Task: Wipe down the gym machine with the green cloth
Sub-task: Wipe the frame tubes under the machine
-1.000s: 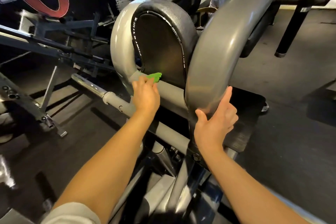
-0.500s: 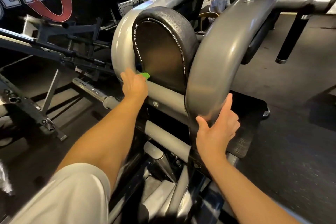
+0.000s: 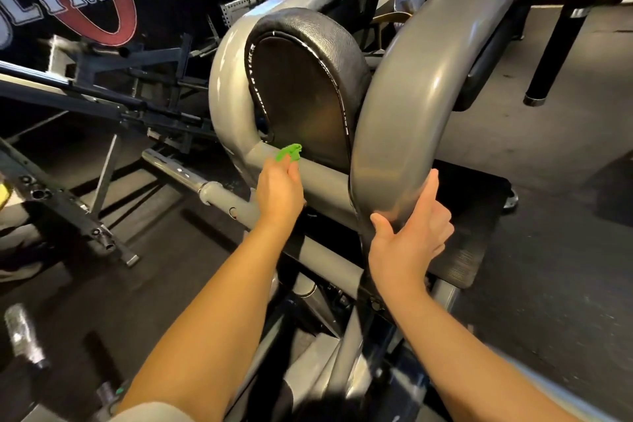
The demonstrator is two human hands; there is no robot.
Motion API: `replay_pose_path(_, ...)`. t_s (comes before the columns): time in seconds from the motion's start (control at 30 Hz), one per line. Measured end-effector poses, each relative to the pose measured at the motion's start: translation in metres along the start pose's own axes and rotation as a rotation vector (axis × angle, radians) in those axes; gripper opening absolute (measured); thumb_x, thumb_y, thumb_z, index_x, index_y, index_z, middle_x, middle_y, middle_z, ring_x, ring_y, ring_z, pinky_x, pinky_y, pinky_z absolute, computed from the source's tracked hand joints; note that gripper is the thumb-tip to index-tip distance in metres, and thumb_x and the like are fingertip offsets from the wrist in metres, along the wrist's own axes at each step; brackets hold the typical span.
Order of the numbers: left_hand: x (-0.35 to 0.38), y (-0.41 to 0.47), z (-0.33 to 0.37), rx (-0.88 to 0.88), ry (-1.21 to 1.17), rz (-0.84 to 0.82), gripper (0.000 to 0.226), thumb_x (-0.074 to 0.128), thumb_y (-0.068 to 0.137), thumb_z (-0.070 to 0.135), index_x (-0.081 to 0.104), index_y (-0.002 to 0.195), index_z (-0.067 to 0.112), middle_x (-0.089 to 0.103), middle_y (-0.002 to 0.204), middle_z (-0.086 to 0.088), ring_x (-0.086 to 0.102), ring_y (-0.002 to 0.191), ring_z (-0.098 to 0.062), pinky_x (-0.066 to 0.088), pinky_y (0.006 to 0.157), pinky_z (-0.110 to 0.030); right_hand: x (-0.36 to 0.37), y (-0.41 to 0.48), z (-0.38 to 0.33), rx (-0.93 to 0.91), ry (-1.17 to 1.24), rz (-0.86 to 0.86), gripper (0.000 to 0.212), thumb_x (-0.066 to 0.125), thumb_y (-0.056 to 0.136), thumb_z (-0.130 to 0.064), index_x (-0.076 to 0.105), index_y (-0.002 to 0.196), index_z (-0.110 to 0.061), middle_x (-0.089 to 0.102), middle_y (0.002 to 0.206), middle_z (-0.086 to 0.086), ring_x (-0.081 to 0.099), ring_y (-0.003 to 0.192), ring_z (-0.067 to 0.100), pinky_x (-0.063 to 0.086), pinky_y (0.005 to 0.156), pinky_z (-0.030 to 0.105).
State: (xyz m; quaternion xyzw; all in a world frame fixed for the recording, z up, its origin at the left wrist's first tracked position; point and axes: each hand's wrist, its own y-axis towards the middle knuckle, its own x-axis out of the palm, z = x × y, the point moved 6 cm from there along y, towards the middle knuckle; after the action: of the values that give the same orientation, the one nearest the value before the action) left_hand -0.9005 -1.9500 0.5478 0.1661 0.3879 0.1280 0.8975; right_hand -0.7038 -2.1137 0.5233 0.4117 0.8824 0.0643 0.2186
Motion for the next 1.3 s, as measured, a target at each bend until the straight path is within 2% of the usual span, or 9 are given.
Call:
replay_pose_path(0.07, -0.001, 0.008, -0.016, -0.001, -0.019, 0.017, 0.034, 0.048, 0.106, 0.021, 0.067, 0.134, 0.020, 0.064, 0.119, -0.005, 0.062, 0.101, -0.019, 0.038, 0.080, -0.012, 0.002, 0.000, 0.001, -0.005, 0.003, -0.002, 0.109, 0.081, 0.083, -0.008, 0.010, 0.162, -0.033, 0.041, 0.135, 0.007, 0.020, 0.110, 0.005, 0.023, 0.103, 0.038)
replay_pose_path(0.2, -0.011, 0.050, -0.067, -0.254, -0.026, 0.073, 0.041, 0.047, 0.106, 0.030, 0.061, 0.141, 0.013, 0.055, 0.131, -0.020, 0.053, 0.124, -0.038, 0.040, 0.107, -0.040, 0.004, 0.000, 0.002, -0.002, 0.014, -0.002, 0.112, 0.081, 0.083, -0.008, 0.007, 0.161, -0.037, 0.039, 0.136, 0.003, 0.023, 0.113, 0.007, 0.020, 0.106, 0.035)
replay_pose_path(0.37, 0.001, 0.032, -0.059, -0.293, -0.112, 0.173, 0.039, 0.053, 0.106, 0.023, 0.060, 0.140, 0.007, 0.045, 0.135, -0.022, 0.048, 0.126, -0.041, 0.035, 0.114, -0.040, 0.004, 0.002, 0.003, 0.030, 0.012, 0.002, 0.112, 0.081, 0.083, -0.008, 0.006, 0.161, -0.037, 0.038, 0.137, 0.004, 0.022, 0.114, 0.007, 0.025, 0.113, 0.046)
replay_pose_path(0.53, 0.025, -0.027, -0.028, -0.244, -0.383, 0.262, 0.033, 0.061, 0.101, 0.014, 0.066, 0.131, 0.001, 0.043, 0.111, -0.004, 0.049, 0.115, -0.026, 0.034, 0.099, -0.013, 0.002, 0.001, 0.004, 0.025, 0.016, -0.008, 0.109, 0.080, 0.085, -0.009, 0.006, 0.162, -0.034, 0.035, 0.137, 0.002, 0.015, 0.109, 0.001, 0.020, 0.110, 0.039)
replay_pose_path(0.73, 0.026, -0.048, -0.027, -0.216, -0.484, 0.256, 0.031, 0.064, 0.099, 0.012, 0.067, 0.128, 0.000, 0.046, 0.114, -0.001, 0.049, 0.112, -0.012, 0.032, 0.095, 0.001, 0.002, 0.000, 0.001, 0.013, -0.001, -0.018, 0.111, 0.080, 0.084, -0.008, 0.006, 0.162, -0.032, 0.037, 0.134, 0.004, 0.015, 0.107, 0.000, 0.022, 0.110, 0.042)
replay_pose_path(0.87, 0.011, 0.019, -0.079, -0.392, -0.503, 0.280, 0.034, 0.062, 0.099, 0.014, 0.067, 0.129, 0.000, 0.060, 0.129, -0.014, 0.059, 0.122, -0.023, 0.041, 0.111, -0.024, 0.001, 0.001, -0.001, 0.006, -0.023, -0.022, 0.110, 0.081, 0.084, -0.009, 0.007, 0.162, -0.031, 0.037, 0.132, 0.002, 0.017, 0.106, 0.002, 0.029, 0.111, 0.051)
replay_pose_path(1.03, 0.006, 0.020, -0.083, -0.471, -0.570, 0.305, 0.034, 0.059, 0.102, 0.016, 0.065, 0.133, 0.004, 0.062, 0.128, -0.006, 0.056, 0.112, -0.008, 0.038, 0.090, -0.005, -0.002, 0.001, -0.001, 0.026, -0.016, -0.045, 0.110, 0.081, 0.084, -0.012, 0.006, 0.161, -0.035, 0.036, 0.133, 0.002, 0.019, 0.108, 0.004, 0.029, 0.112, 0.054)
replay_pose_path(1.2, 0.030, -0.027, -0.074, -0.454, -0.534, 0.166, 0.028, 0.056, 0.104, 0.018, 0.072, 0.108, -0.005, 0.061, 0.109, -0.015, 0.055, 0.095, -0.015, 0.043, 0.089, -0.024, -0.002, 0.002, -0.002, 0.033, -0.021, -0.054, 0.110, 0.081, 0.084, -0.012, 0.007, 0.161, -0.036, 0.037, 0.136, 0.005, 0.028, 0.121, 0.018, 0.029, 0.112, 0.056)
replay_pose_path(1.3, 0.038, -0.044, -0.076, -0.460, -0.579, 0.140, 0.026, 0.060, 0.102, 0.019, 0.074, 0.110, -0.002, 0.067, 0.106, -0.012, 0.057, 0.092, -0.009, 0.049, 0.088, -0.029, -0.001, 0.003, -0.002, 0.032, -0.018, -0.068, 0.110, 0.081, 0.084, -0.012, 0.006, 0.161, -0.037, 0.037, 0.138, 0.006, 0.028, 0.124, 0.021, 0.030, 0.113, 0.056)
